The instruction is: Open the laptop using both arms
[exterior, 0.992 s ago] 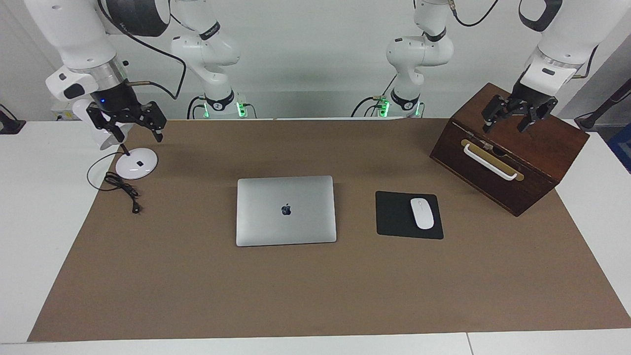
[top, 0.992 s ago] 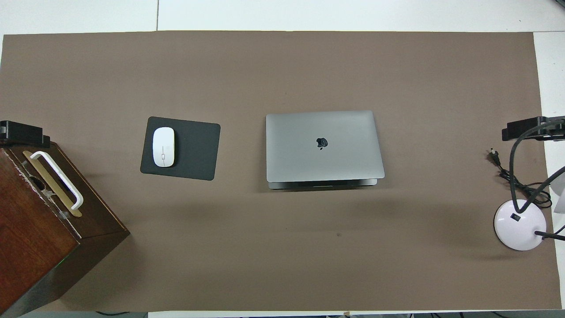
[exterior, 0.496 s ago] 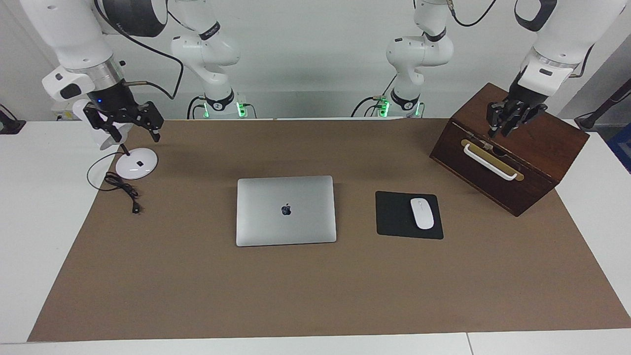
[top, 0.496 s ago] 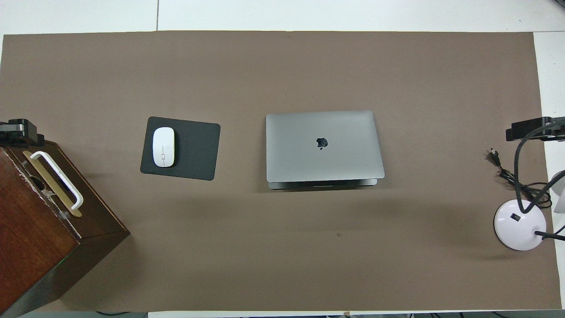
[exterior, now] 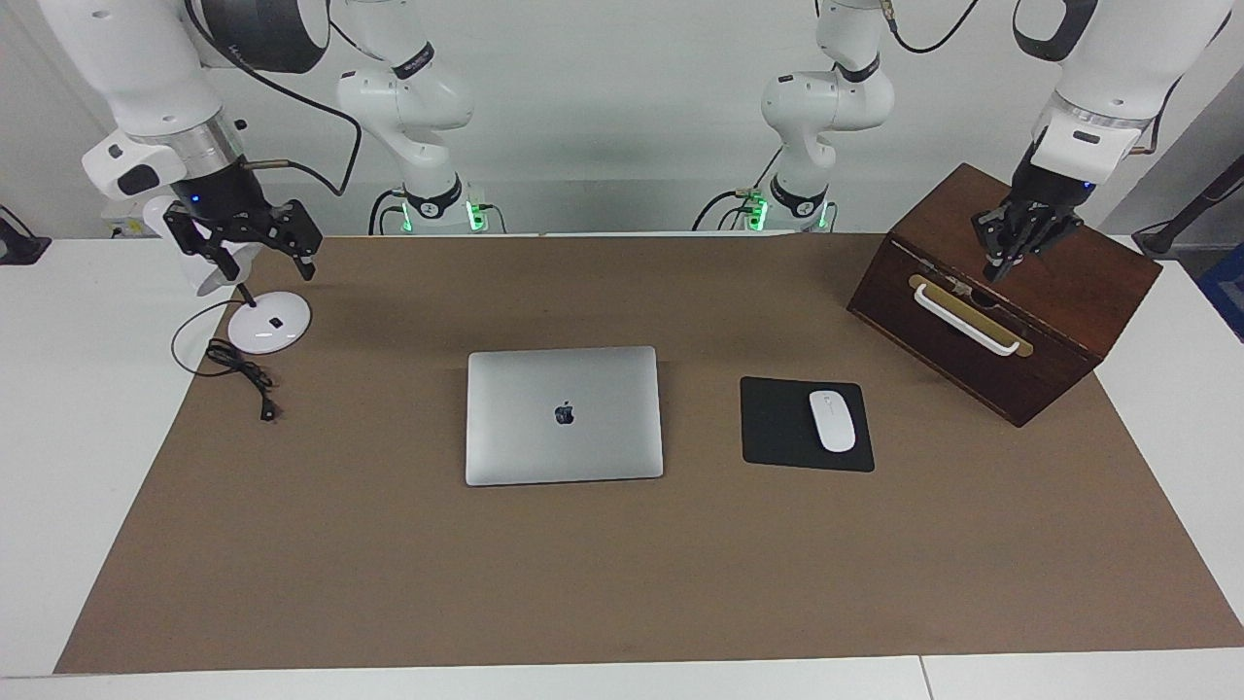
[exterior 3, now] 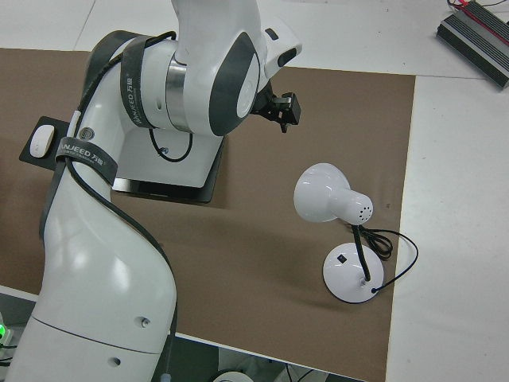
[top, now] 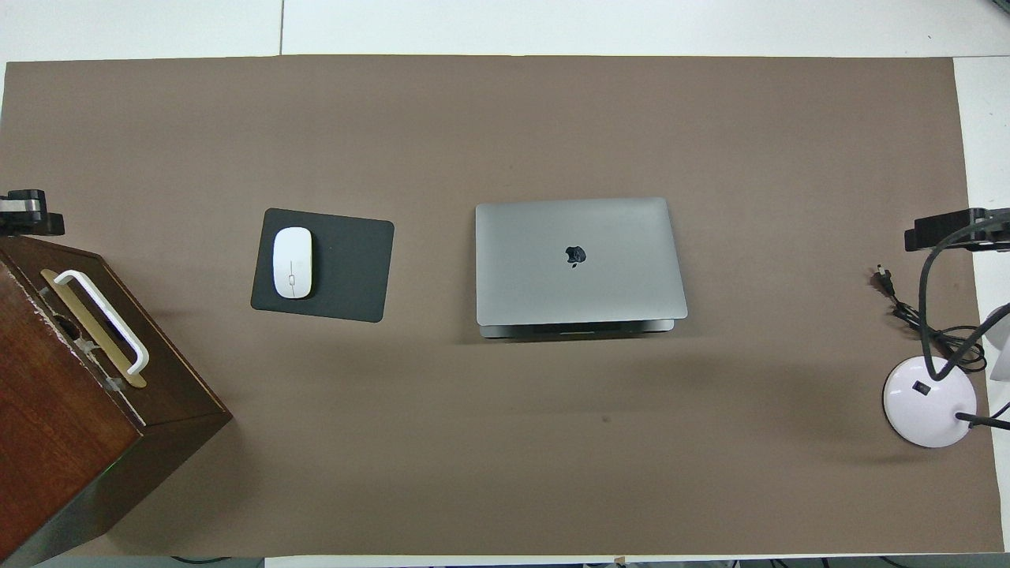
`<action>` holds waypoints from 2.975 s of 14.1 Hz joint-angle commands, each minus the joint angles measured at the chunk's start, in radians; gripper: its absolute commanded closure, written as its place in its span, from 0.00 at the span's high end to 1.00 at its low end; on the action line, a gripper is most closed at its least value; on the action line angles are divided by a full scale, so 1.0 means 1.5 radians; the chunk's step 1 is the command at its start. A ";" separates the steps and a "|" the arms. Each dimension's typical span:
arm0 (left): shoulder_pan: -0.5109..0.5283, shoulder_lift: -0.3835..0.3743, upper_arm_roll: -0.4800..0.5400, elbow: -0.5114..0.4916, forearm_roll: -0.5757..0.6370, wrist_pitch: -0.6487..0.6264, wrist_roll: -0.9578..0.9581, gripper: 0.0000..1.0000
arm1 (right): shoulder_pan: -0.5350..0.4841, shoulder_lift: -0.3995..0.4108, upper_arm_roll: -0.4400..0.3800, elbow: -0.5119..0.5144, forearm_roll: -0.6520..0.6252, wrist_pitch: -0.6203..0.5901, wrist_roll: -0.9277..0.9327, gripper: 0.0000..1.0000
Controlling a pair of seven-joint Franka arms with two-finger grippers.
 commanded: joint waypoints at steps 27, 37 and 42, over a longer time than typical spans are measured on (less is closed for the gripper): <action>-0.324 -0.276 -0.001 -0.659 -0.013 0.623 0.016 0.00 | 0.157 -0.110 0.015 -0.317 0.069 0.429 0.301 0.92; -0.426 -0.163 -0.001 -0.682 -0.013 0.797 0.017 0.00 | 0.359 -0.106 0.016 -0.433 0.069 0.709 0.686 0.92; -0.454 -0.078 -0.001 -0.682 -0.013 0.906 0.015 0.00 | 0.371 -0.105 0.016 -0.481 0.069 0.837 0.896 0.92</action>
